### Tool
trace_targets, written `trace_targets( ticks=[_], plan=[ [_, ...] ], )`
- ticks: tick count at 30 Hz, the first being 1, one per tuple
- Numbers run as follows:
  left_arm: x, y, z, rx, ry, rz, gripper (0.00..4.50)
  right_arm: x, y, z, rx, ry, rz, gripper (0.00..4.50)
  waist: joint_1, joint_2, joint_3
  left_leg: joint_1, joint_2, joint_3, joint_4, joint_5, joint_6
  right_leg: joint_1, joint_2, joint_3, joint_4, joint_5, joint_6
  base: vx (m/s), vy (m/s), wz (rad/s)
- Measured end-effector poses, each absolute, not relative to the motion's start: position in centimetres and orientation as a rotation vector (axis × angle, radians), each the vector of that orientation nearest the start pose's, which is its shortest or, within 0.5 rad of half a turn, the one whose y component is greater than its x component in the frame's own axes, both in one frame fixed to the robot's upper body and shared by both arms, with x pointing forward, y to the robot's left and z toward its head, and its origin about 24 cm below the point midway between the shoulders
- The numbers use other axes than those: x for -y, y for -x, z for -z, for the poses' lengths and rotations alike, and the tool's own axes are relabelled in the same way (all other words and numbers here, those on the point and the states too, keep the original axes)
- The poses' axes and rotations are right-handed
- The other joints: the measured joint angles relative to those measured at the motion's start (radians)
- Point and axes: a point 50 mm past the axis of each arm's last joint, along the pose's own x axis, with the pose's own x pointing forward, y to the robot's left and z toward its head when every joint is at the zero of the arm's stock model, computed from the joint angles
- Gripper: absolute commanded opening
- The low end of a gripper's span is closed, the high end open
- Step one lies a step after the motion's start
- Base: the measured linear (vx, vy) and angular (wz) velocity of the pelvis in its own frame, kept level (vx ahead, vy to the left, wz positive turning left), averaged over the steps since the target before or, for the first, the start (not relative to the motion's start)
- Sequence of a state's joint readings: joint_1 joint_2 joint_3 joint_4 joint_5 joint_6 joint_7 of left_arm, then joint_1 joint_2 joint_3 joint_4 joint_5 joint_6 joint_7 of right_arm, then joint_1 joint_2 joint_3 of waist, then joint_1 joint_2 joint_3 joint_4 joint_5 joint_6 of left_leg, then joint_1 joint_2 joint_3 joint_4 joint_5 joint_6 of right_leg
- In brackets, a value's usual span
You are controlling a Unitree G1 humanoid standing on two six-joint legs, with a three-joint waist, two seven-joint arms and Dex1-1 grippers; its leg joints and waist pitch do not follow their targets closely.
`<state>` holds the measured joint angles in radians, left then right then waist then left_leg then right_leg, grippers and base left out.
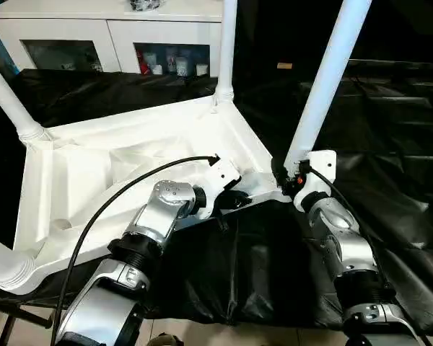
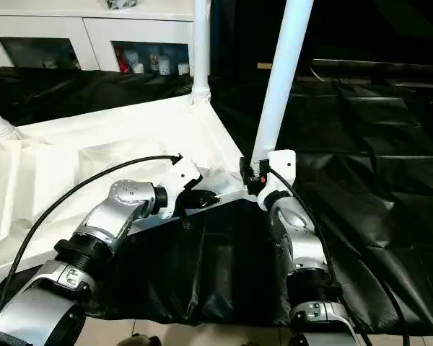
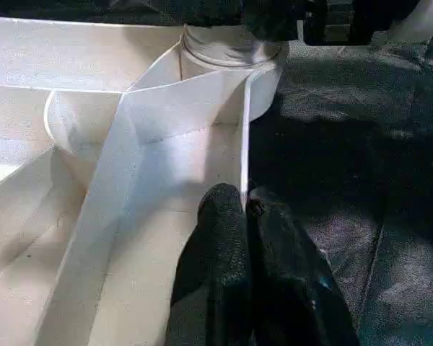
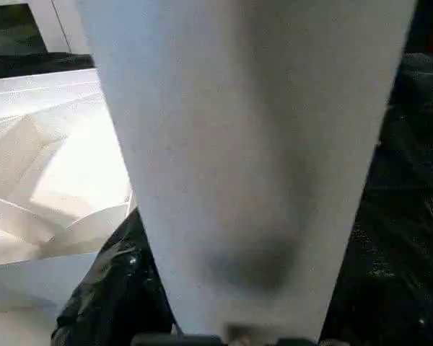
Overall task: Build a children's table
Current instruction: Rotate leg to tighten
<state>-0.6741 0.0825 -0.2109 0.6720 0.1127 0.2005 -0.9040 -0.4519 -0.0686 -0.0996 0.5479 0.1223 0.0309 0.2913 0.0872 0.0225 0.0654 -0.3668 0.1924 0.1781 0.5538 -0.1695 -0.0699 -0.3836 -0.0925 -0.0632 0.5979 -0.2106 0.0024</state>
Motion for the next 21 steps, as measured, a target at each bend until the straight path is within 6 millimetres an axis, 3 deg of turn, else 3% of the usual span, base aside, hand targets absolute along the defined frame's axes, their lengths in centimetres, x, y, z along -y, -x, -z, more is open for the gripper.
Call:
trace_targets(
  ticks=[4, 5, 8, 10, 16, 17, 21],
  plan=[
    [-5.8, -33.3, -5.4, -0.358, -0.294, 1.136, 0.00, 14.6, -33.2, -4.3, -0.108, -0.055, -0.295, 2.03, 0.000, 0.003, -0.002, -0.001, 0.000, 0.000, 0.000, 0.000, 0.000, 0.000, 0.000, -0.001, -0.002, 0.001, 0.000, 0.000, 0.000, 0.00],
    [-5.7, -33.2, -5.4, -0.352, -0.301, 1.153, 0.00, 15.3, -32.8, -4.3, -0.105, -0.022, -0.324, 2.38, 0.002, 0.004, -0.002, -0.001, 0.000, 0.000, 0.000, 0.000, 0.000, 0.000, 0.000, 0.000, -0.002, 0.000, 0.000, 0.000, 0.000, 0.00],
    [-6.5, -33.0, -5.4, -0.335, -0.335, 1.214, 0.00, 16.9, -31.2, -4.4, -0.123, 0.092, -0.519, 2.69, 0.012, 0.005, -0.004, -0.002, 0.001, 0.000, 0.001, 0.001, 0.004, 0.001, 0.000, -0.001, -0.002, -0.001, 0.002, 0.000, 0.000, 0.00],
    [-7.4, -33.1, -5.5, -0.333, -0.346, 1.211, 0.00, 16.4, -30.9, -4.4, -0.130, 0.090, -0.575, 2.73, 0.006, 0.005, -0.003, -0.003, 0.002, -0.001, 0.001, 0.003, 0.006, -0.001, 0.002, -0.002, 0.000, -0.001, 0.002, 0.000, 0.000, 0.00],
    [-7.6, -33.0, -5.4, -0.334, -0.347, 1.216, 0.00, 16.3, -30.6, -4.3, -0.135, 0.091, -0.607, 3.23, 0.002, 0.003, -0.004, -0.003, 0.002, 0.000, 0.005, 0.002, 0.006, -0.001, 0.001, -0.001, 0.001, -0.001, 0.002, 0.000, 0.000, 0.00],
    [-7.6, -33.0, -5.4, -0.334, -0.347, 1.220, 0.00, 16.4, -30.5, -4.3, -0.135, 0.093, -0.612, 3.52, 0.003, 0.003, -0.004, -0.004, 0.002, 0.000, 0.005, 0.002, 0.006, -0.001, 0.001, -0.001, 0.001, -0.001, 0.002, 0.000, 0.000, 0.00],
    [-7.4, -32.9, -5.4, -0.327, -0.357, 1.238, 0.00, 17.3, -29.6, -4.5, -0.139, 0.146, -0.667, 3.52, 0.008, 0.002, -0.004, -0.004, 0.002, 0.000, 0.006, 0.002, 0.007, -0.001, 0.001, -0.001, 0.002, -0.001, 0.002, 0.000, 0.000, 0.00]
  ],
)
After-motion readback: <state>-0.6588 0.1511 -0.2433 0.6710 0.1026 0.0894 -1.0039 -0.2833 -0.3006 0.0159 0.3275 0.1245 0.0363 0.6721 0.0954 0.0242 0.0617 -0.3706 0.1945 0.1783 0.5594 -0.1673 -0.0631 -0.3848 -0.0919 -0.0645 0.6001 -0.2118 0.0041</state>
